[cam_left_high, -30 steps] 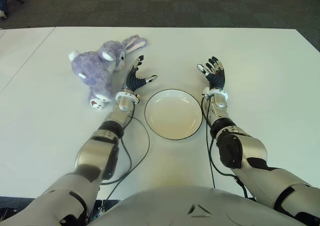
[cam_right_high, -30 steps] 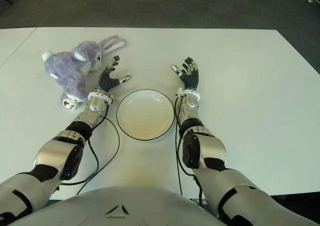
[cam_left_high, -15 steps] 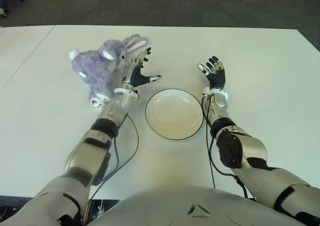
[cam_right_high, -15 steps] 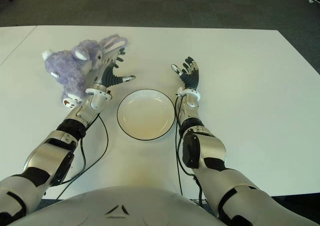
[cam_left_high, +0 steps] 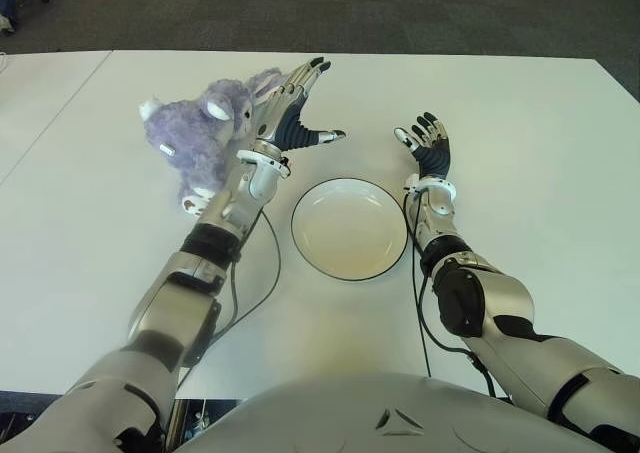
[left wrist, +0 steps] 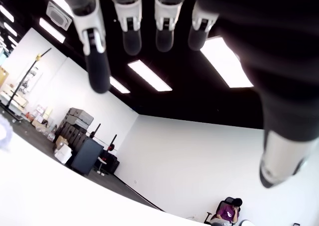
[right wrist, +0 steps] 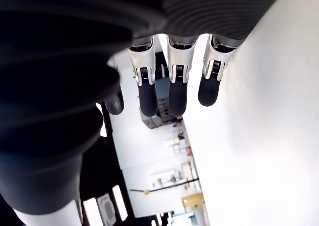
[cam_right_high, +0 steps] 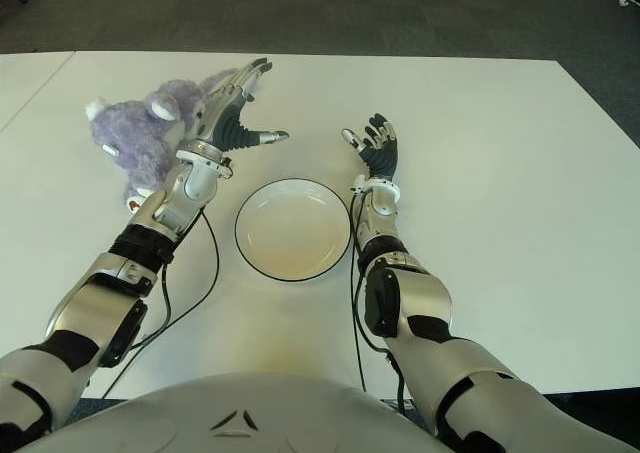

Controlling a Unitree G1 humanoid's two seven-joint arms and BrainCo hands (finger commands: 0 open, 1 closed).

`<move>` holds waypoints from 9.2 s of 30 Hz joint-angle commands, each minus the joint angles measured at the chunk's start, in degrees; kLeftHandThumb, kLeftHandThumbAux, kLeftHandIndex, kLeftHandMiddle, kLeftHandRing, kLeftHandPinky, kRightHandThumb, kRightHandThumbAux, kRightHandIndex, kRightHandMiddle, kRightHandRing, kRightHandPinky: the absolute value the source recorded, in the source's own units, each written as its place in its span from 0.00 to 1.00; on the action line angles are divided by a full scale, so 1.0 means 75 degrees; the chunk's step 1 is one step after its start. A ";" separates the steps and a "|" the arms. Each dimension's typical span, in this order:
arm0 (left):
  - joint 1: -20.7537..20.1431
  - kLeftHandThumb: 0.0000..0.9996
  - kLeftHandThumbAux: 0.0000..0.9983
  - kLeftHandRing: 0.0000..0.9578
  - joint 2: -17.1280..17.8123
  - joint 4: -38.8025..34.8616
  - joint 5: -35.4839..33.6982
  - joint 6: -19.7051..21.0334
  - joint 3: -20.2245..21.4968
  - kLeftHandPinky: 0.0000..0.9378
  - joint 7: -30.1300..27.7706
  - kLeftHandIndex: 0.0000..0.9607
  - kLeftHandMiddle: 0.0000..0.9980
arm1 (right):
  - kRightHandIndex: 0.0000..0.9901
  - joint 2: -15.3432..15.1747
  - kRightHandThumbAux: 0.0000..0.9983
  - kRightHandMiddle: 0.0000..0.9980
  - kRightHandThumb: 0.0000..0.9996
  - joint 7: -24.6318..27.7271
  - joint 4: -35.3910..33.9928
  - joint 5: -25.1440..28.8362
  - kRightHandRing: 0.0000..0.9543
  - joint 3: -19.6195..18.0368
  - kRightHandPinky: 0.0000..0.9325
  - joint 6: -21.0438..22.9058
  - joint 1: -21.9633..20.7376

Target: Put the doll into the plate.

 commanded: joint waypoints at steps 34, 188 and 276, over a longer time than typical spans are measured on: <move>-0.1735 0.20 0.68 0.04 0.0853 -0.2122 0.1156 0.2597 -0.0117 0.00 -0.2044 0.00 0.06 | 0.15 0.0260 0.85 0.15 0.00 0.0002 0.0766 0.0160 0.13 -0.0116 0.13 0.1020 0.1138; -0.1804 0.00 0.61 0.00 0.2664 0.4986 0.0858 -0.1109 -0.2031 0.00 -0.2361 0.24 0.02 | 0.14 0.0039 0.85 0.12 0.00 0.0156 0.0810 0.0102 0.10 -0.0254 0.12 0.1251 0.1106; -0.0679 0.71 0.70 0.78 0.4131 0.0256 0.1196 -0.1405 -0.1331 0.83 -0.1038 0.46 0.74 | 0.15 0.0040 0.83 0.12 0.00 0.0128 0.0817 0.0039 0.11 -0.0290 0.12 0.1219 0.1087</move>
